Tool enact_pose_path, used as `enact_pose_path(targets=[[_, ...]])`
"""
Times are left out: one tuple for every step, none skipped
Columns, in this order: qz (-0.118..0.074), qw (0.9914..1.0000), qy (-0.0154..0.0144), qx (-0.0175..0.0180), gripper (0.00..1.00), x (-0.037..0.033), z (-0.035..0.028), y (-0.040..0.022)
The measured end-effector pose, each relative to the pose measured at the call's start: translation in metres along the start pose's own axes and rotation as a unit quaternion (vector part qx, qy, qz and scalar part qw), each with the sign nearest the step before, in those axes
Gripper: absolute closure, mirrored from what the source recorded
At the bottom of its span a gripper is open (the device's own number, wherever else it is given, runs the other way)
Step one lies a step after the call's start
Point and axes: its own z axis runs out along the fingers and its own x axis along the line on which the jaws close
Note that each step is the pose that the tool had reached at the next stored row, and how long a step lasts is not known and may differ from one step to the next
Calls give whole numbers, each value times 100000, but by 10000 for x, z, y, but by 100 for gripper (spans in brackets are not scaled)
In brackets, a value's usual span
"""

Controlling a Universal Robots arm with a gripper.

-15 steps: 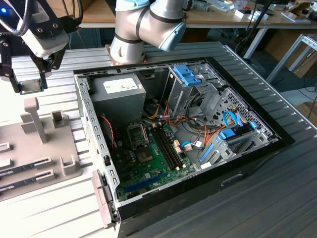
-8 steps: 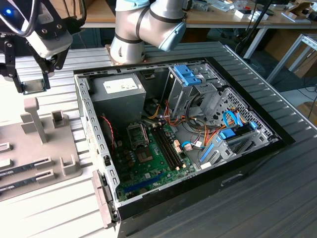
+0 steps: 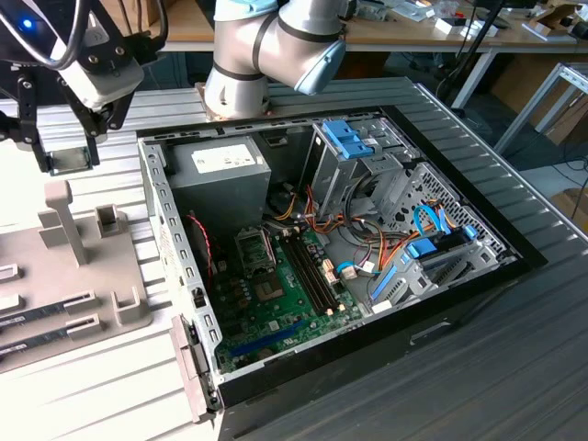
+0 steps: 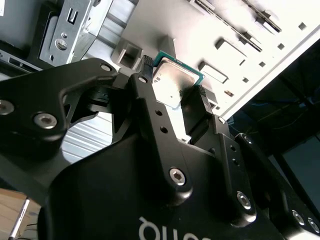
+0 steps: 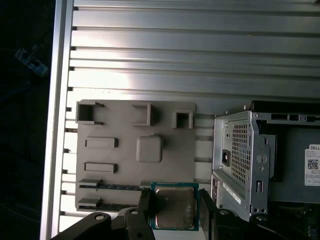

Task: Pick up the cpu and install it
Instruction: 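Pick up the cpu and move it towards the insertion slot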

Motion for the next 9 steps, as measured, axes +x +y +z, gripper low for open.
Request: enact_pose_path(targets=[[-5, 100000, 1, -1, 53, -11, 2, -1], [-4, 100000, -2, -5, 53, -15, 4, -1], [-4, 100000, 2, -1, 53, -21, 4, -1], [-3, 100000, -1, -3, 53, -26, 5, -1], [-3, 100000, 1, -1, 53, -31, 6, -2], [-3, 100000, 3, -1, 53, -40, 8, -2], [-5, 100000, 7, 3, 53, -46, 8, -3], [-5, 100000, 6, 2, 53, -51, 9, -3], [-5, 100000, 2, -1, 53, -60, 11, -3]])
